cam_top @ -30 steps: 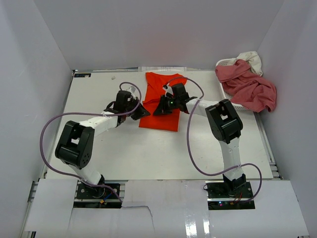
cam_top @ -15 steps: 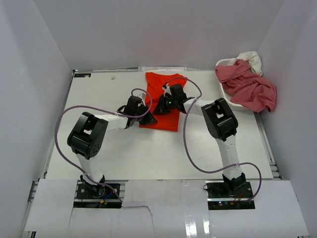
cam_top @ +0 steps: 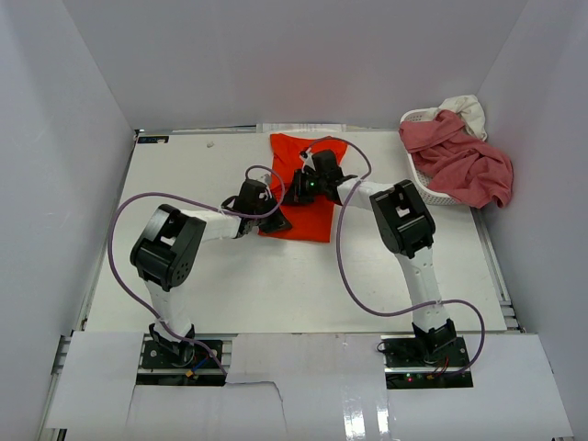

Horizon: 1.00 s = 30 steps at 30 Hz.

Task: Fold and stack the t-shirts
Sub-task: Fold the folded rectangular tshirt in 1/3 of the way

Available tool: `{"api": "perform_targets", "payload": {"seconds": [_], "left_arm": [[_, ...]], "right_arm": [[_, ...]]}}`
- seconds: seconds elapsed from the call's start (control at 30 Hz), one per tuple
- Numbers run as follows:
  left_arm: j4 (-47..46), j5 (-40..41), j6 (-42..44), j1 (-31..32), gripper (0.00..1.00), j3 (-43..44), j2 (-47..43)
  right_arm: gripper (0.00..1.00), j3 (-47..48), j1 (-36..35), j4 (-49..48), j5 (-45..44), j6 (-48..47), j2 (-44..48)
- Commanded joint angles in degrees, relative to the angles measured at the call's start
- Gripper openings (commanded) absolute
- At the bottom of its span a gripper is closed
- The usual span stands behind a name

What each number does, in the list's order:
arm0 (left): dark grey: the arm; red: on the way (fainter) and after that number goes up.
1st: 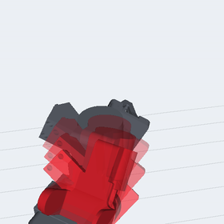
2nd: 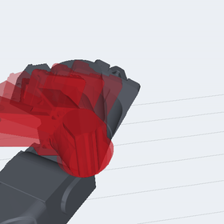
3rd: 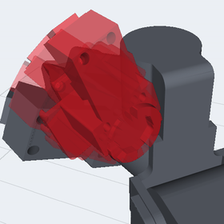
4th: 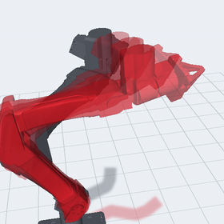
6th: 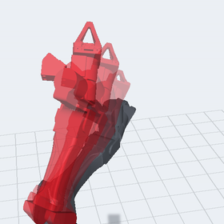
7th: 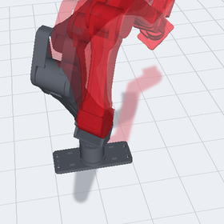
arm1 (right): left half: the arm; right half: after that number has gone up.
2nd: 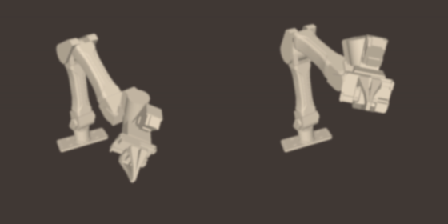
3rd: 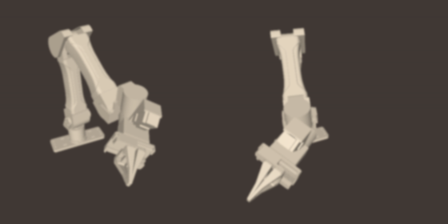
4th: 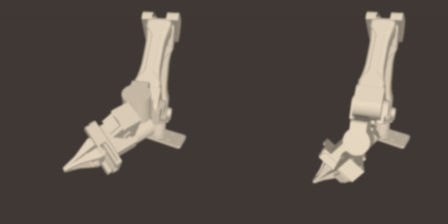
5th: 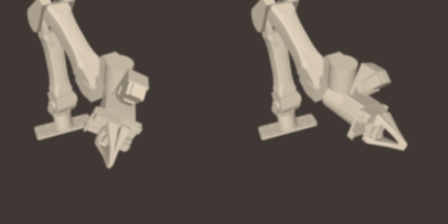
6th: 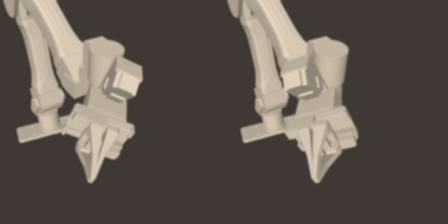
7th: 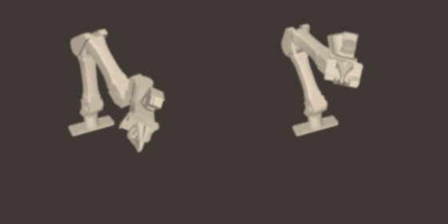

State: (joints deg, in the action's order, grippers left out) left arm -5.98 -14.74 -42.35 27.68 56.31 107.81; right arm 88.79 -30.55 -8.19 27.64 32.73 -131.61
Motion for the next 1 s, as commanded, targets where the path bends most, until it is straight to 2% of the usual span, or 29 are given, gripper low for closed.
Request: {"api": "perform_targets", "payload": {"seconds": [0.0,0.17,0.27,0.37,0.47,0.57,0.77,0.87,0.97], "left_arm": [[4.2,3.6,1.8,0.5,0.00,0.2,-0.5],[4.1,3.6,1.7,1.0,0.00,0.1,0.6],[4.0,3.7,1.5,1.1,0.00,0.1,1.0],[3.9,3.7,1.5,1.2,0.00,0.2,1.2],[4.0,3.8,1.6,1.4,0.00,0.4,1.2],[4.0,4.0,1.6,1.4,0.00,0.5,1.3],[4.2,4.1,1.7,1.5,0.00,0.9,1.7],[4.4,4.5,1.8,1.5,0.00,0.9,1.5],[4.5,4.6,1.9,1.5,0.00,0.9,1.5]], "right_arm": [[0.08,6.0,1.9,3.2,-4.3,-2.5,-3.6],[0.08,21.7,3.9,11.6,-6.1,-5.5,-11.1],[0.08,29.0,6.0,13.2,-4.2,-5.6,-14.0],[0.08,33.8,7.7,13.5,-2.6,-6.3,-13.9],[0.09,36.0,8.0,14.2,-3.6,-8.9,-9.8],[0.10,33.0,8.0,15.2,-2.7,-10.1,-4.2],[0.10,16.8,6.8,13.1,1.7,-10.6,5.8],[0.09,10.7,6.6,13.8,3.7,-9.8,7.9],[0.09,1.4,6.6,8.9,5.8,-7.3,10.7]]}}
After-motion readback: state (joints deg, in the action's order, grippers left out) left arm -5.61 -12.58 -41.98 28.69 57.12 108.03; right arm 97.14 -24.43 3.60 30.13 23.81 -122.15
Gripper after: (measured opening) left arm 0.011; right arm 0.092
